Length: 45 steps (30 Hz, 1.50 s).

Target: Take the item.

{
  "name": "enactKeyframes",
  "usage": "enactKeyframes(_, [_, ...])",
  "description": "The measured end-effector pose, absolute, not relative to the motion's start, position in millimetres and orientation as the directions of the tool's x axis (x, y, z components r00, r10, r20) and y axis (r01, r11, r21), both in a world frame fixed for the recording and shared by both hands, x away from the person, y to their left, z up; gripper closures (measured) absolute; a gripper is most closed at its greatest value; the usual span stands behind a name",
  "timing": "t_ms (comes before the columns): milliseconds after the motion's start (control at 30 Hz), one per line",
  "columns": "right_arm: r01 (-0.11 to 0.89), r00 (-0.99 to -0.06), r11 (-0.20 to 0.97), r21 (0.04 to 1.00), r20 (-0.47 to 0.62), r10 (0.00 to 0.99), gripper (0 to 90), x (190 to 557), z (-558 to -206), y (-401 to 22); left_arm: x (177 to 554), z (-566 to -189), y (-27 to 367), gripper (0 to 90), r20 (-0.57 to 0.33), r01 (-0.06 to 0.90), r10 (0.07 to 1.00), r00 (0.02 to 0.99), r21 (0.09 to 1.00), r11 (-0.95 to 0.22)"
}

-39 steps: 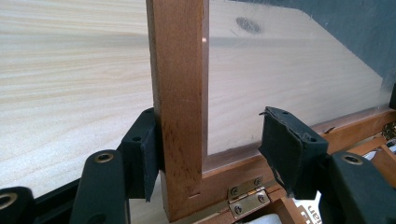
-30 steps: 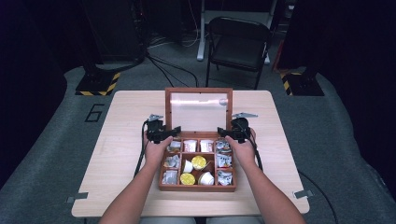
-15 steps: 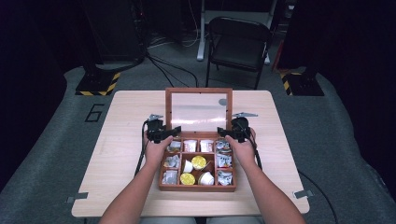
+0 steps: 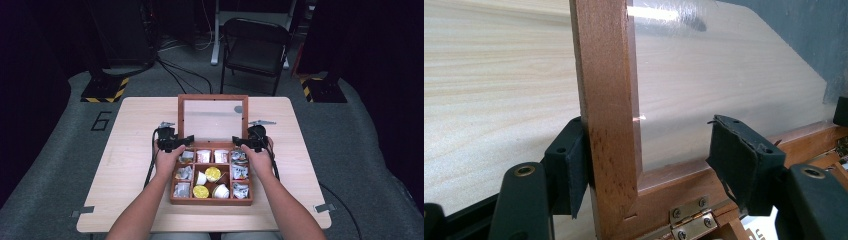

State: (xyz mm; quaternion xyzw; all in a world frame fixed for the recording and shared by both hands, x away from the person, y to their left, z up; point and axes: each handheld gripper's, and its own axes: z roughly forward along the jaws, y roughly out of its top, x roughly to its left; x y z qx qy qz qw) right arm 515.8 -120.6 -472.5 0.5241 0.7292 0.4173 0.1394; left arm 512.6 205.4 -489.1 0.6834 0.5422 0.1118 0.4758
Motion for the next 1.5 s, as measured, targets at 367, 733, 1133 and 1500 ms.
enactKeyframes(367, [0.671,-0.412,0.107,0.734,0.250,0.876,35.9,520.9,-472.4,-121.8,515.4,-491.0,206.6,35.2,-0.381,0.648,0.841,0.385,0.760,0.048])
enactKeyframes(733, [0.683,-0.409,0.108,0.723,0.256,0.876,33.1,525.7,-473.6,-117.0,515.4,-492.2,210.1,35.3,-0.397,0.663,0.841,0.368,0.746,0.062])
enactKeyframes(1133, [0.708,-0.374,0.060,0.704,0.301,0.877,30.7,528.9,-479.7,-117.3,519.4,-497.3,210.1,32.9,-0.434,0.690,0.831,0.349,0.719,0.086])
enactKeyframes(1500, [0.727,-0.351,0.037,0.686,0.325,0.878,29.8,530.7,-482.7,-117.4,524.4,-497.6,209.7,30.2,-0.442,0.725,0.830,0.340,0.686,0.068])
